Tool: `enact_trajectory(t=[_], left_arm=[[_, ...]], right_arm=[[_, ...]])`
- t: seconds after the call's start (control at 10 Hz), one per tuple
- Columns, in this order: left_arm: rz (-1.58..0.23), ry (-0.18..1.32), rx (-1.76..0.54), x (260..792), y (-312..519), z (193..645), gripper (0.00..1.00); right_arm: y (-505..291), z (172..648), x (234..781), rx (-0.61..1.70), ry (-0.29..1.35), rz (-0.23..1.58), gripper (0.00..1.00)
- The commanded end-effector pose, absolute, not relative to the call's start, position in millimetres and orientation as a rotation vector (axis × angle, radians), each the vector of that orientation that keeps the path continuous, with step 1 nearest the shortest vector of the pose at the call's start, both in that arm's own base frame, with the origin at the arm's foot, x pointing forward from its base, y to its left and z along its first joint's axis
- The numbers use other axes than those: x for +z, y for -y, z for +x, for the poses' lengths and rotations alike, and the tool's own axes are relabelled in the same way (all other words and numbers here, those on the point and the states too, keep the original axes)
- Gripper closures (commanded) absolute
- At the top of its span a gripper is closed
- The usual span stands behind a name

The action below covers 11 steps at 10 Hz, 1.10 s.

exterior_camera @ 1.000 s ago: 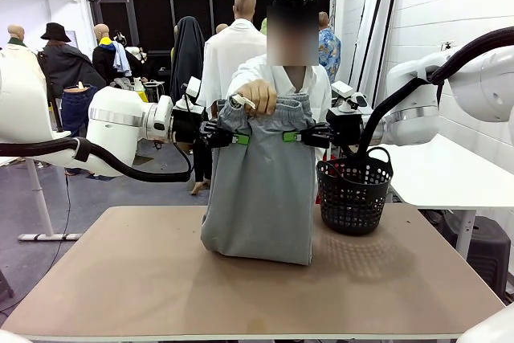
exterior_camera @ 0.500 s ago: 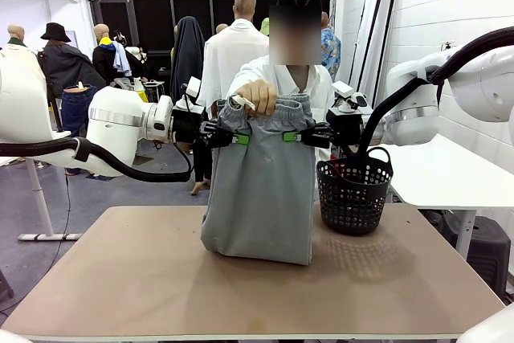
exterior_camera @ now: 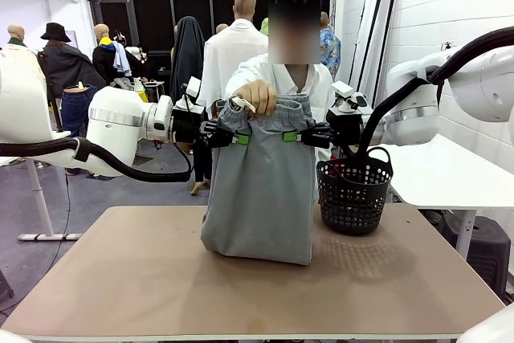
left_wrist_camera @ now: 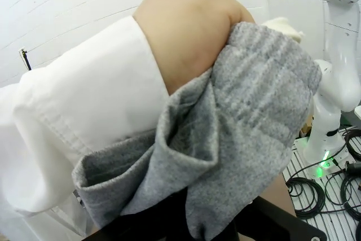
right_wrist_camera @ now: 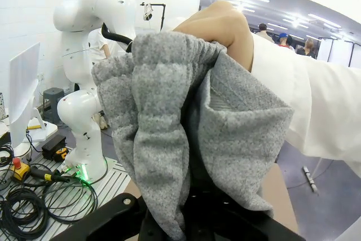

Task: Fold the training pants.
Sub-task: Release the ends of the Training pants and then grab the overlapped ends.

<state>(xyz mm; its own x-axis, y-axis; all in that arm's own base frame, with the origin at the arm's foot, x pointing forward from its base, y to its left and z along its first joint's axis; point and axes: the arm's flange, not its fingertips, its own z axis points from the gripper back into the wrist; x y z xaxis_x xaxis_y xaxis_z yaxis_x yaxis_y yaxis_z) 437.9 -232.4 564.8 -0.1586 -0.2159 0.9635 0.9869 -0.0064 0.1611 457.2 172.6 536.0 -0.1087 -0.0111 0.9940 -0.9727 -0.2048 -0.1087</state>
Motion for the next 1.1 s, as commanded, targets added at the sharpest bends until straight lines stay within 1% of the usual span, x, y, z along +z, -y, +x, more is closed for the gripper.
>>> enact_trajectory(t=[0.0,0.4,0.5,0.6,0.7,1.0], left_arm=[[-0.963,1.193,-1.407,565.7,232.5,434.4,1.00],[-0.963,1.193,-1.407,565.7,232.5,434.4,1.00],[-0.958,1.165,-1.413,564.8,232.4,437.9,1.00],[-0.954,1.175,-1.370,564.1,229.6,441.0,0.84],[-0.976,1.198,-1.346,563.6,229.3,441.8,0.65],[-0.986,1.198,-1.328,561.9,228.3,444.1,0.08]], right_arm=[[-173.3,456.0,538.0,1.437,1.194,1.317,1.00],[-172.6,457.2,536.0,1.444,1.185,1.307,1.00],[-170.6,459.8,536.9,1.420,1.188,1.313,1.00],[-170.2,459.2,538.2,1.406,1.168,1.343,1.00],[-169.9,458.2,537.7,1.387,1.144,1.362,0.85],[-168.0,457.4,538.2,1.373,1.109,1.371,0.26]])
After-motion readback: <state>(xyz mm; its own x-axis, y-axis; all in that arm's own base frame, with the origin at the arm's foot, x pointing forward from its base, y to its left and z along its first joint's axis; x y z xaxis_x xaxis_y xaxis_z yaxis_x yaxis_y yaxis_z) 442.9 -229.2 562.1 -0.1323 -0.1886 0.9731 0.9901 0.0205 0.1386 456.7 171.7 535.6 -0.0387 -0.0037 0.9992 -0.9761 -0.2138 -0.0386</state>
